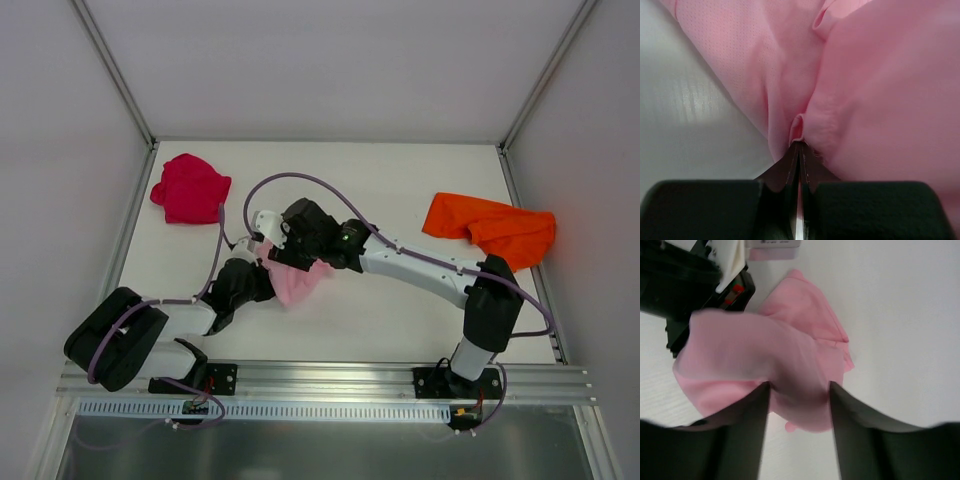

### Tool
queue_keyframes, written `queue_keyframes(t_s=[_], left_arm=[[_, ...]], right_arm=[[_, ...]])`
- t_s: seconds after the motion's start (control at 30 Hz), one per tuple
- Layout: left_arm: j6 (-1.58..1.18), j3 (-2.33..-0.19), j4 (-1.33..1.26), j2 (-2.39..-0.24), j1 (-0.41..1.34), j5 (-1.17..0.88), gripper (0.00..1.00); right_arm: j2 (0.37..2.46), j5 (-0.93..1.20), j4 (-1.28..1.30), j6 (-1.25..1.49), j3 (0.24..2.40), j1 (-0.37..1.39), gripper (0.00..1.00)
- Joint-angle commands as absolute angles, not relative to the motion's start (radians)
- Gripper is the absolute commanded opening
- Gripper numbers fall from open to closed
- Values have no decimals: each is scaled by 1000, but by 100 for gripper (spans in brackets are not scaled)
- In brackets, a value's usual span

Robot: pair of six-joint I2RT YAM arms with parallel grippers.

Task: Fold and stack the t-shirts
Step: Fold the long partially folded tshirt into a neat square

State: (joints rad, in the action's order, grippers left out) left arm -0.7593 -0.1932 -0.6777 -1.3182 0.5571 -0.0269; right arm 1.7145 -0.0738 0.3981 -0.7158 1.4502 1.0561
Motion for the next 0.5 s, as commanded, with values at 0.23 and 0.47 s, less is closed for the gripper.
queue_keyframes(t_s=[0.23, 0.47], left_arm=[[-749, -166, -686, -1302, 587, -25, 0], [-736, -175, -640, -1264, 588, -9, 0]], right_arm=[[1778, -129, 102, -703, 1445, 931, 77], [1671, -72, 138, -586, 1355, 942, 77]])
